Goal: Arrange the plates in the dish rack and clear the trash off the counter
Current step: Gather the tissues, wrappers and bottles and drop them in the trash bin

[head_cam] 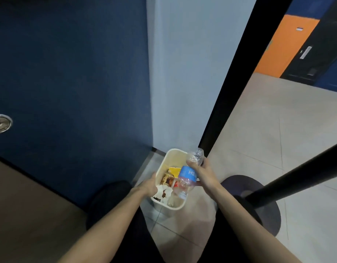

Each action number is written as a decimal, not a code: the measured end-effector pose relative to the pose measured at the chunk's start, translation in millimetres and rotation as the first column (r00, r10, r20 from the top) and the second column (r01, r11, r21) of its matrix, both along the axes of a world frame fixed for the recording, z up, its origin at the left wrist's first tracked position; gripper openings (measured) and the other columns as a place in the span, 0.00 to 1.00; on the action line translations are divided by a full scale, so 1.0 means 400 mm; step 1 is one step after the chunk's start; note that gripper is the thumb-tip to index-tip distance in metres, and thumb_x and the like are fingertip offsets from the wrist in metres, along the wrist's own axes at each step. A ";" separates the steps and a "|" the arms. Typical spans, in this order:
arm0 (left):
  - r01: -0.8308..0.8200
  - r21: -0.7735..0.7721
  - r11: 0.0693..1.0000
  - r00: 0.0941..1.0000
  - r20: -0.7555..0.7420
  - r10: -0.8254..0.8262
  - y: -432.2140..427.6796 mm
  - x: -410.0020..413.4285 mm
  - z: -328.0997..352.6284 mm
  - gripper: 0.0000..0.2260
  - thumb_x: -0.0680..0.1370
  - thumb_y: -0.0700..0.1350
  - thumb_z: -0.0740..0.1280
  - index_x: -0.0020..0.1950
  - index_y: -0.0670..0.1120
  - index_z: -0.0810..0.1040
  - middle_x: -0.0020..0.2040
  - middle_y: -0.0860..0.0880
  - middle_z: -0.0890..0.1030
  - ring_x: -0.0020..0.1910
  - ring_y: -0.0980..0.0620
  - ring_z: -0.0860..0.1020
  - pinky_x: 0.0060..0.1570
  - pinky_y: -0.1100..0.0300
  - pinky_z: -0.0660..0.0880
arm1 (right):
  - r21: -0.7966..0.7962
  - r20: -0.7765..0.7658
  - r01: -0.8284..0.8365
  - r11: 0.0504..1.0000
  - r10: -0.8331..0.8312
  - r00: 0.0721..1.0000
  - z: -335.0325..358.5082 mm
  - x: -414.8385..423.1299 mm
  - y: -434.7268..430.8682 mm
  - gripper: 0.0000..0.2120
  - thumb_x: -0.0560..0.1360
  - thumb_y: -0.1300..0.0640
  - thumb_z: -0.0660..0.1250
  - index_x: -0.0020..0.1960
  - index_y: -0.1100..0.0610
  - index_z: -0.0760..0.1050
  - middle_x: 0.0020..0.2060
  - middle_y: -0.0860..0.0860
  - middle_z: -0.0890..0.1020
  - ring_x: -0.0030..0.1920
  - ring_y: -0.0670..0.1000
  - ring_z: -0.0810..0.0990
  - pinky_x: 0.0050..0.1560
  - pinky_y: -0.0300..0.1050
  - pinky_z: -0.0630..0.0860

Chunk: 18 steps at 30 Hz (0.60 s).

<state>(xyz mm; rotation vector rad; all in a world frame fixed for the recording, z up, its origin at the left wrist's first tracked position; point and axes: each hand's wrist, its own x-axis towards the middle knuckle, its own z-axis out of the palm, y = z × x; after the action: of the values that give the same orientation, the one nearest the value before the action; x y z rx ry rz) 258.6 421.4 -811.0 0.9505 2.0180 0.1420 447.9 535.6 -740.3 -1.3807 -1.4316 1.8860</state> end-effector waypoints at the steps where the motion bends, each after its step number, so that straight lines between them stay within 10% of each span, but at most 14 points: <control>1: 0.005 0.003 1.000 1.000 0.005 -0.005 -0.004 0.008 0.025 0.28 0.76 0.39 0.61 0.74 0.53 0.59 0.58 0.46 0.78 0.53 0.47 0.77 0.56 0.50 0.77 | -0.014 0.023 -0.005 1.000 0.005 1.000 -0.016 -0.010 -0.004 0.27 0.75 0.54 0.72 0.69 0.53 0.63 0.56 0.52 0.79 0.49 0.51 0.84 0.35 0.50 0.82; 7: -0.018 0.036 0.999 0.998 0.063 0.016 0.003 -0.009 0.054 0.19 0.77 0.38 0.60 0.68 0.47 0.71 0.62 0.43 0.77 0.51 0.46 0.77 0.45 0.52 0.79 | -0.050 0.089 0.025 0.998 -0.020 0.996 -0.121 -0.102 0.023 0.40 0.70 0.51 0.76 0.74 0.54 0.58 0.58 0.55 0.78 0.54 0.56 0.82 0.53 0.58 0.81; 12: -0.056 0.073 0.996 0.997 0.057 0.052 -0.020 -0.006 0.057 0.28 0.69 0.51 0.59 0.70 0.50 0.70 0.63 0.44 0.78 0.59 0.43 0.78 0.56 0.55 0.75 | -0.241 0.101 0.089 0.967 -0.066 0.993 -0.241 -0.148 0.002 0.21 0.77 0.52 0.69 0.65 0.56 0.64 0.50 0.55 0.78 0.43 0.54 0.81 0.35 0.49 0.79; 18: -0.084 0.080 0.993 0.993 0.087 0.077 -0.064 -0.019 0.053 0.22 0.75 0.40 0.62 0.69 0.52 0.72 0.61 0.45 0.80 0.58 0.45 0.78 0.59 0.52 0.76 | -0.274 0.060 0.088 0.958 -0.075 0.995 -0.312 -0.140 -0.076 0.20 0.77 0.61 0.67 0.66 0.53 0.65 0.57 0.61 0.80 0.52 0.59 0.83 0.44 0.53 0.81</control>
<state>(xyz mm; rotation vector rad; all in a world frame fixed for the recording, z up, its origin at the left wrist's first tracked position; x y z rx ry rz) 250.9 395.9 -789.6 0.9003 1.9863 0.3076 391.8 505.2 -865.0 -1.5963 -1.1437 2.0711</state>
